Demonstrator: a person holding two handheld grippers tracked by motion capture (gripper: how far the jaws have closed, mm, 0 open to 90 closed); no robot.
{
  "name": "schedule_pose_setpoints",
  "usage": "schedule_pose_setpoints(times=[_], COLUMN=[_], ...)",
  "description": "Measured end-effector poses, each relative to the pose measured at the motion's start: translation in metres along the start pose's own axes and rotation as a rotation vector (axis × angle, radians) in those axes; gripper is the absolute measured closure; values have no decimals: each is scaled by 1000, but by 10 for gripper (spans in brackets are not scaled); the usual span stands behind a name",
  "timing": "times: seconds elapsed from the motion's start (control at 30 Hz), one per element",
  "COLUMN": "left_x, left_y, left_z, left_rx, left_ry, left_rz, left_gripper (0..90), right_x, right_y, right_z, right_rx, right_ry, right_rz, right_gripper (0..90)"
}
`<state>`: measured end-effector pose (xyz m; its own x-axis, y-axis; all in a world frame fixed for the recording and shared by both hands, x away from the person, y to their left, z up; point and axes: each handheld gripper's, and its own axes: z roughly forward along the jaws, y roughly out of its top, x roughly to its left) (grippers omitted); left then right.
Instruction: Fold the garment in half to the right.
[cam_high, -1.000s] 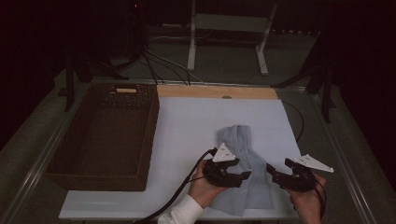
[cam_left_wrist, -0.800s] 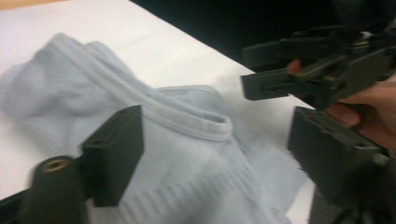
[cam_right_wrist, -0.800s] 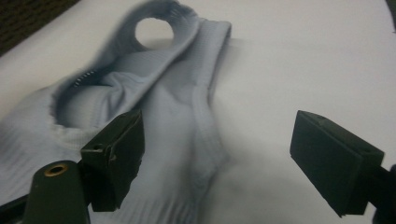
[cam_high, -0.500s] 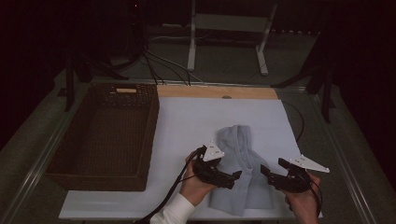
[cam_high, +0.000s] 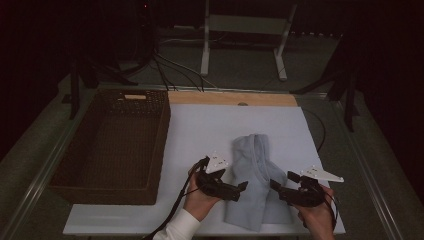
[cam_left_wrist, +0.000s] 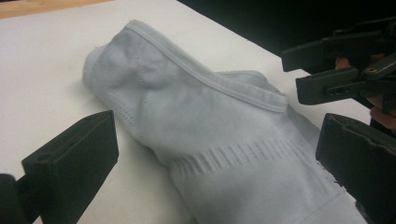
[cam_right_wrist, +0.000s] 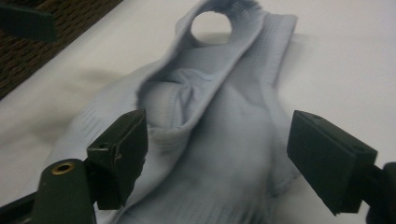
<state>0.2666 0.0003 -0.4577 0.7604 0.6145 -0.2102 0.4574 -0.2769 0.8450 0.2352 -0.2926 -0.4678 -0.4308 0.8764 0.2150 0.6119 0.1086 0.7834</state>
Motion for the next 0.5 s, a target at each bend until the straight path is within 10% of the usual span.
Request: schedule_pose_setpoints(times=[0.5], left_x=[12], left_y=[-9], left_z=[-11], left_rx=[0], left_ry=[34], left_rz=[-15], left_gripper=[0], right_x=[13], right_y=[1], right_z=[15], right_rx=[91], right_ry=[68], right_rz=[3], right_gripper=[358])
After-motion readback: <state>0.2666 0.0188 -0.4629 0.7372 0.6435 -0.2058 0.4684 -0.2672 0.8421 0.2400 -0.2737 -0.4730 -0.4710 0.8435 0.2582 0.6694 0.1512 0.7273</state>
